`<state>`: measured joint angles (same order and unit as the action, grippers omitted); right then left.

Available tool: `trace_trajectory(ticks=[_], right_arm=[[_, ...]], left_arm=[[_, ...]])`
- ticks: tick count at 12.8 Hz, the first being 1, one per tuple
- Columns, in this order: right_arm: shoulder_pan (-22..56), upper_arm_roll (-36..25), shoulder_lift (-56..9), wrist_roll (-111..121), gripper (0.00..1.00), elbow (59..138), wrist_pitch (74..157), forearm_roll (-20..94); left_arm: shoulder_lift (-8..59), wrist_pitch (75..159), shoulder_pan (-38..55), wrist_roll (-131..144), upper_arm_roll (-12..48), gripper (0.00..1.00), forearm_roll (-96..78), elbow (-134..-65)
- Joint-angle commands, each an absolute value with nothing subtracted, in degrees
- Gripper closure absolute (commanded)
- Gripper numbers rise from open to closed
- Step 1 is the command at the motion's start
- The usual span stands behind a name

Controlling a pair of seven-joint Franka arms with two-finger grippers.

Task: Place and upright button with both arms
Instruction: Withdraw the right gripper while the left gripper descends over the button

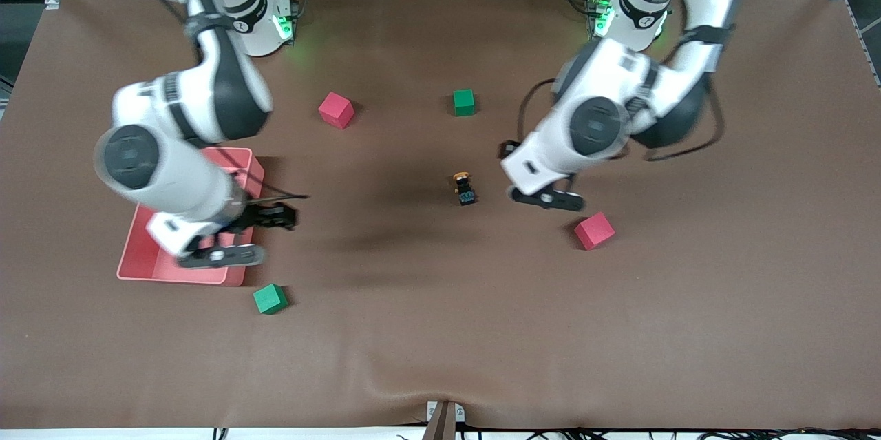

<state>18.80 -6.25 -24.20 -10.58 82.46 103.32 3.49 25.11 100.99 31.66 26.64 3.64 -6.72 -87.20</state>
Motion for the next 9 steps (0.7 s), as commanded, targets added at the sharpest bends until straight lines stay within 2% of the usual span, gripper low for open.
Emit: trace_trajectory(ticks=[1, 5, 9], right_arm=[[13.9, -4.9, -17.6, -10.6, 0.0, 85.5, 97.1, 0.1], [8.1, -4.8, -5.6, -10.5, 0.0, 93.0, 95.2, 0.0], [1.8, -2.5, 0.2, -9.1, 0.0, 93.0, 86.8, 0.2]], left_arm=[[27.9, 107.0, 37.1, 37.7, 3.2, 0.0, -2.7, -87.3], [28.5, 120.5, 41.4, 53.4, 3.2, 0.0, 2.9, -94.6], [29.2, 129.7, 43.9, 68.9, 3.2, 0.0, 10.0, -98.7]])
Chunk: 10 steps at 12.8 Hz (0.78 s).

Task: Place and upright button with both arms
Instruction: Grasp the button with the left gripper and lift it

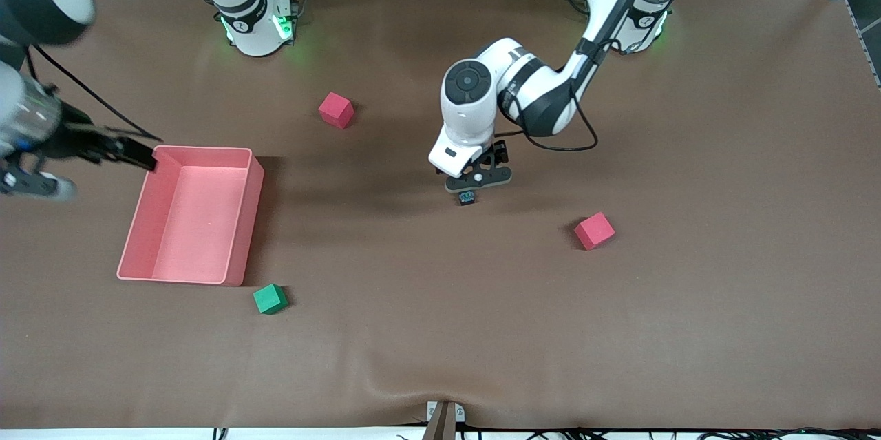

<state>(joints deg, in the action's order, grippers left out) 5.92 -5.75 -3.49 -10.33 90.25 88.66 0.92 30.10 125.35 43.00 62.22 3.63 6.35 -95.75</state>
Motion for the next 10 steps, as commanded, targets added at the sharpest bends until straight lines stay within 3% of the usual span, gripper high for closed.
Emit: trace_trajectory(ticks=[1, 4, 10], right_arm=[[-0.2, -0.7, 1.7, -7.6, 0.0, 92.8, 84.6, 0.2], [-1.4, 1.1, 2.8, -7.2, 0.0, 92.2, 82.4, 0.2], [-0.3, 1.1, 2.6, -2.5, 0.0, 90.4, 82.4, 0.6]], left_arm=[[29.1, 132.9, 44.6, 72.6, 3.2, 0.0, 13.2, -100.9], [29.9, 140.6, 45.0, 85.2, 3.2, 0.0, 22.3, -105.5], [35.1, 143.4, 46.3, 102.9, 3.3, 0.02, 37.1, -104.8]])
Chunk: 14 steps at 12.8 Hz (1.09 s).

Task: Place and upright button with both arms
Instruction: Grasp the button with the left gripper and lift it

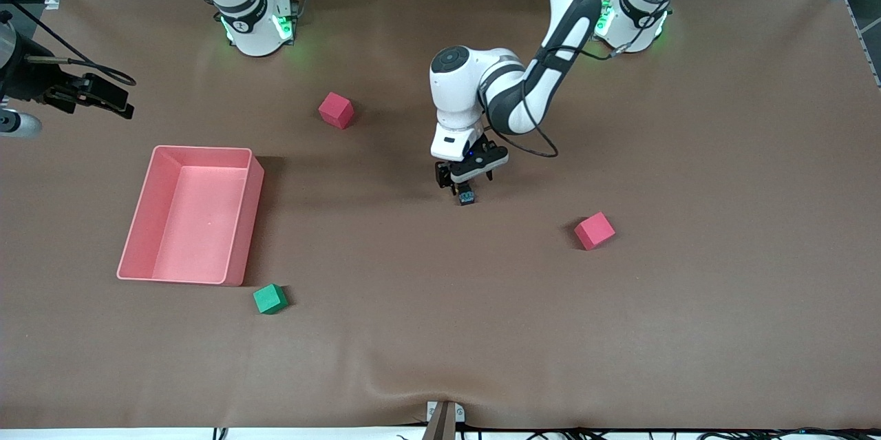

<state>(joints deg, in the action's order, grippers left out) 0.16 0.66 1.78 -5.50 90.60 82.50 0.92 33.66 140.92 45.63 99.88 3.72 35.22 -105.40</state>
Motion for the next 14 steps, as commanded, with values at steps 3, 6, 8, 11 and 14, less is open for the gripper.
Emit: trace_trajectory(ticks=[3, 6, 8, 11, 14], right_arm=[[0.0, 1.3, 2.7, -1.6, 0.0, 89.6, 79.9, 0.6], [0.3, 1.1, 2.5, -1.7, 0.0, 89.5, 80.0, 0.2], [0.3, 1.1, 2.8, -1.5, 0.0, 89.6, 79.5, 0.3], [0.3, 1.1, 2.9, -0.6, 0.0, 89.5, 78.7, 0.2], [0.4, 1.1, 2.7, -0.6, 0.0, 89.5, 79.2, 0.2]], left_arm=[[37.0, 145.5, 47.1, 106.3, 3.2, 0.07, 38.5, -104.1], [37.2, 145.5, 47.0, 106.7, 3.2, 0.14, 41.2, -104.2], [37.2, 145.5, 47.0, 106.7, 3.2, 0.16, 41.3, -104.2], [37.7, 145.4, 47.1, 107.3, 3.1, 0.22, 41.7, -104.2], [38.2, 145.4, 47.1, 109.4, 3.1, 0.27, 43.8, -104.1]])
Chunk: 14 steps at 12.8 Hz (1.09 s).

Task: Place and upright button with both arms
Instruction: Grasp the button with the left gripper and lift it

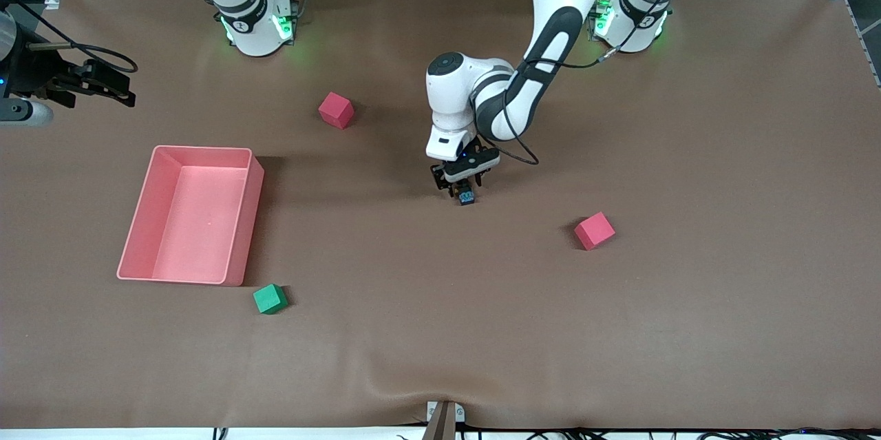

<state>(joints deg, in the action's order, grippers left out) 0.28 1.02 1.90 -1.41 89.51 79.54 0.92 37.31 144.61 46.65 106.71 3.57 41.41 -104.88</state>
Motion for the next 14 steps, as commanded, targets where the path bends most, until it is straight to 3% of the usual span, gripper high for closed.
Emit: trace_trajectory(ticks=[1, 4, 9, 14], right_arm=[[0.4, 1.1, 2.7, -0.6, 0.0, 89.5, 79.3, 0.2], [0.4, 1.1, 2.5, -0.6, 0.0, 89.7, 79.2, 0.2], [0.4, 1.1, 2.3, -0.6, 0.0, 89.8, 79.1, 0.2], [0.6, 1.1, 2.2, -0.6, 0.0, 89.8, 79.2, 0.2]], left_arm=[[38.4, 145.4, 47.1, 109.7, 3.1, 0.28, 43.8, -104.1], [39.1, 145.4, 47.1, 110.2, 3.1, 0.38, 43.7, -104.0], [39.1, 145.3, 46.9, 111.9, 3.3, 1.0, 43.7, -102.8], [38.9, 145.2, 46.7, 110.7, 5.5, 1.0, 30.4, -95.7]])
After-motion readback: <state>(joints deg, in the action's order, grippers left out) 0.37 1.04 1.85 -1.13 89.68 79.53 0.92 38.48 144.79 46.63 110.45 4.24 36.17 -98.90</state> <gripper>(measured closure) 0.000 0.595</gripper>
